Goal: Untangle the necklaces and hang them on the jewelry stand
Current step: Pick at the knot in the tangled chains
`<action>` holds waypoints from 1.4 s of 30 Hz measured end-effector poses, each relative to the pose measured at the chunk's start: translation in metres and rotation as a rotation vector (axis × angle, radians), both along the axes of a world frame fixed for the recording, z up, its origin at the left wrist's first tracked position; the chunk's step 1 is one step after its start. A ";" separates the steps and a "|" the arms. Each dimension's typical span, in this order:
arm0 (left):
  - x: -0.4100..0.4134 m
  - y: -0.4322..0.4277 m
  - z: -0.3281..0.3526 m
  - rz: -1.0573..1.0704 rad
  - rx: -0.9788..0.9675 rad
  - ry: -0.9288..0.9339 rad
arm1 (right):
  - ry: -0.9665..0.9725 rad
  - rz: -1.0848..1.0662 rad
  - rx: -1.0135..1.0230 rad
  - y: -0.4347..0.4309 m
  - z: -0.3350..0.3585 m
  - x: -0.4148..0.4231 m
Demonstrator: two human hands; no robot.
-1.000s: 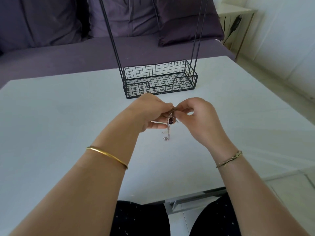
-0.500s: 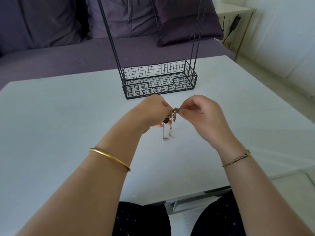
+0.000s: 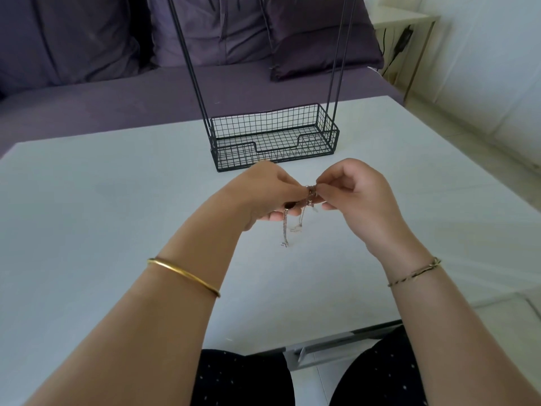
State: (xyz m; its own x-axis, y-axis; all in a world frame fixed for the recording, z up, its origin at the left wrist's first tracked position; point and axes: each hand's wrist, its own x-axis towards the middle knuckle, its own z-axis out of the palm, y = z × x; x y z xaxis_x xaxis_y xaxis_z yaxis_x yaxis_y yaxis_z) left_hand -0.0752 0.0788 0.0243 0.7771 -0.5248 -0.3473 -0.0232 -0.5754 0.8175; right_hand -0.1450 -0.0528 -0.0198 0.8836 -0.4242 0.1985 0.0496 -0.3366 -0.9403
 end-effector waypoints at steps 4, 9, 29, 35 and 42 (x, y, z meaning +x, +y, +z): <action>-0.002 -0.002 0.000 0.031 0.017 -0.031 | -0.036 -0.004 0.003 0.002 0.001 0.002; -0.001 -0.003 0.003 0.134 -0.086 0.041 | -0.025 -0.027 -0.042 0.001 -0.003 0.002; 0.000 0.001 0.003 0.139 -0.074 0.058 | 0.044 -0.100 -0.158 0.013 -0.003 0.006; -0.002 -0.002 0.001 0.087 -0.021 -0.049 | 0.106 -0.106 -0.203 0.011 -0.004 0.006; -0.003 -0.004 0.001 0.104 -0.039 -0.069 | 0.118 -0.161 -0.268 0.016 -0.002 0.007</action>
